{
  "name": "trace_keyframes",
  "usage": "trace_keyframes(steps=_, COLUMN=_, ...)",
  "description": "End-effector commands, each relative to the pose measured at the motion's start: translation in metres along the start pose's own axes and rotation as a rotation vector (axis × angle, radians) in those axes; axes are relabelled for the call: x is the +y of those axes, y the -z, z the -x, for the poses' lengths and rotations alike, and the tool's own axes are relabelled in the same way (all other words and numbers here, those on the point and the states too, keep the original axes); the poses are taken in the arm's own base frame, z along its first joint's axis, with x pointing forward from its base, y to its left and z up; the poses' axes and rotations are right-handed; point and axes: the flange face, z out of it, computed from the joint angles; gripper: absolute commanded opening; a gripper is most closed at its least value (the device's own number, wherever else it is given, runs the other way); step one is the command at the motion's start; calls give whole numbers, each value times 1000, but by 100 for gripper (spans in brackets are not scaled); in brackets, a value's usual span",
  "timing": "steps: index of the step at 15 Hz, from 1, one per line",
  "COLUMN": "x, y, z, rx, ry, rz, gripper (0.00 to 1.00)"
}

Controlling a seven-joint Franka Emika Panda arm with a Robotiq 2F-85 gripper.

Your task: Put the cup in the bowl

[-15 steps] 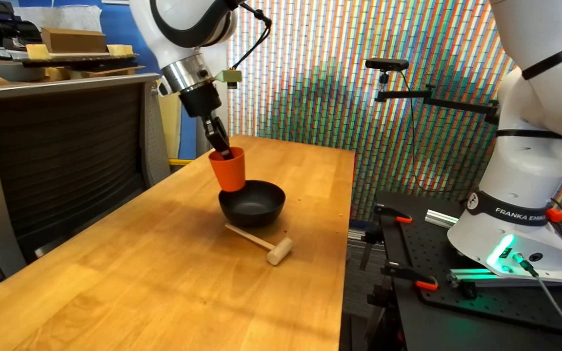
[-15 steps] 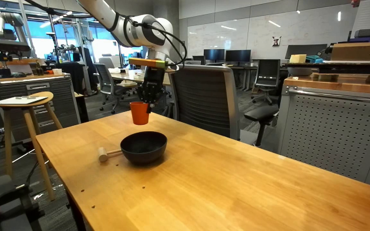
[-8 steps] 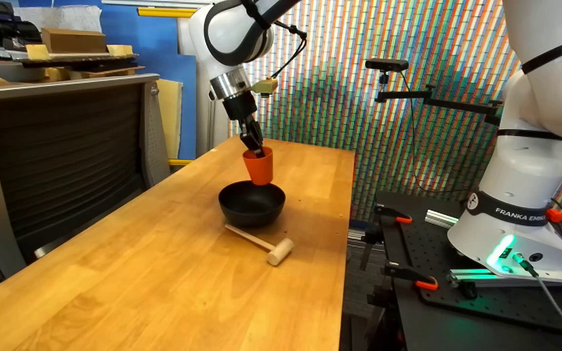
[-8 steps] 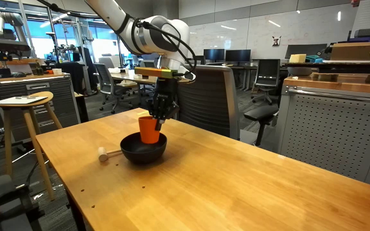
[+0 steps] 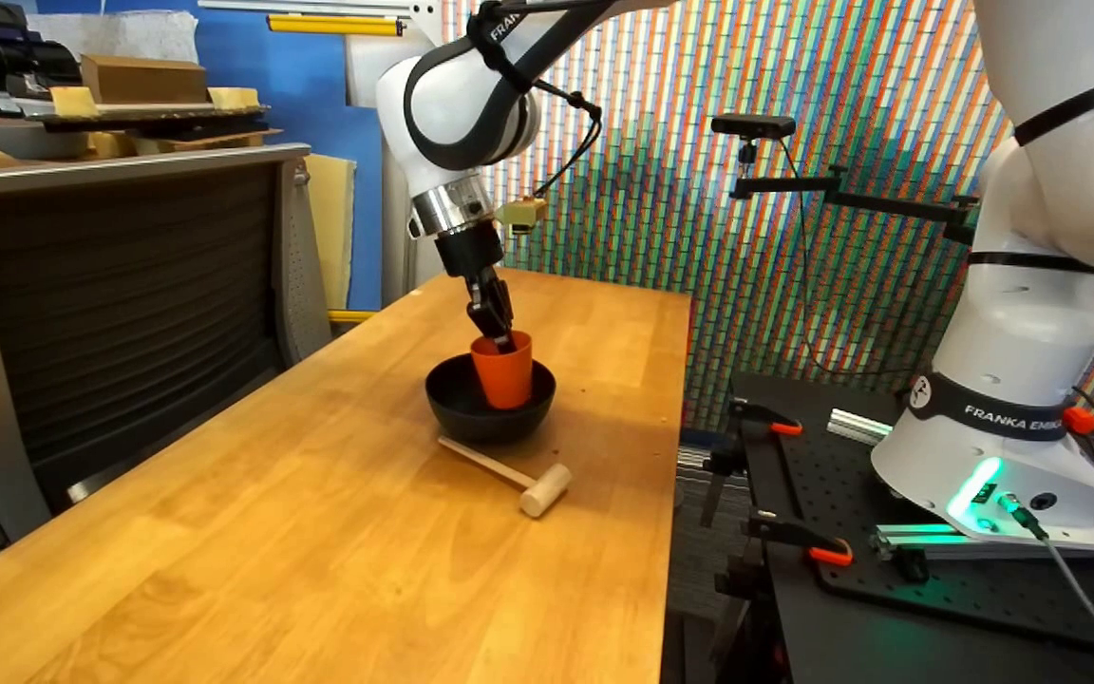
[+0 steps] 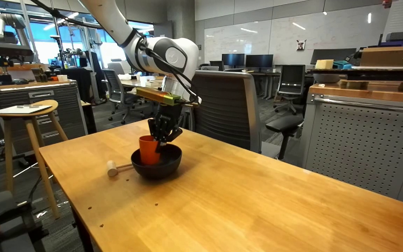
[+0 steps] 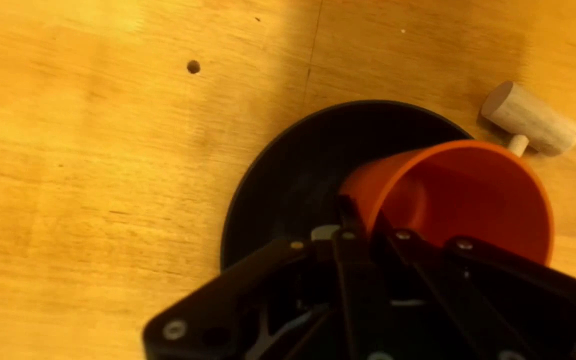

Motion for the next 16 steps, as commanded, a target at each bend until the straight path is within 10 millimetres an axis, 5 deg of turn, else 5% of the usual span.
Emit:
trace_keyframes(steps=1, x=-6, y=2, z=-2, rx=58, ry=21, rz=-19, gripper=33)
trace_keyframes(steps=6, x=-1, y=7, z=6, rx=85, ry=8, rz=-4, gripper=64)
trace_keyframes(steps=11, x=-6, y=53, z=43, rx=147, ry=10, rz=77, gripper=100)
trace_keyframes(steps=16, x=-24, y=100, z=106, rx=207, ry=18, rz=98, gripper=100)
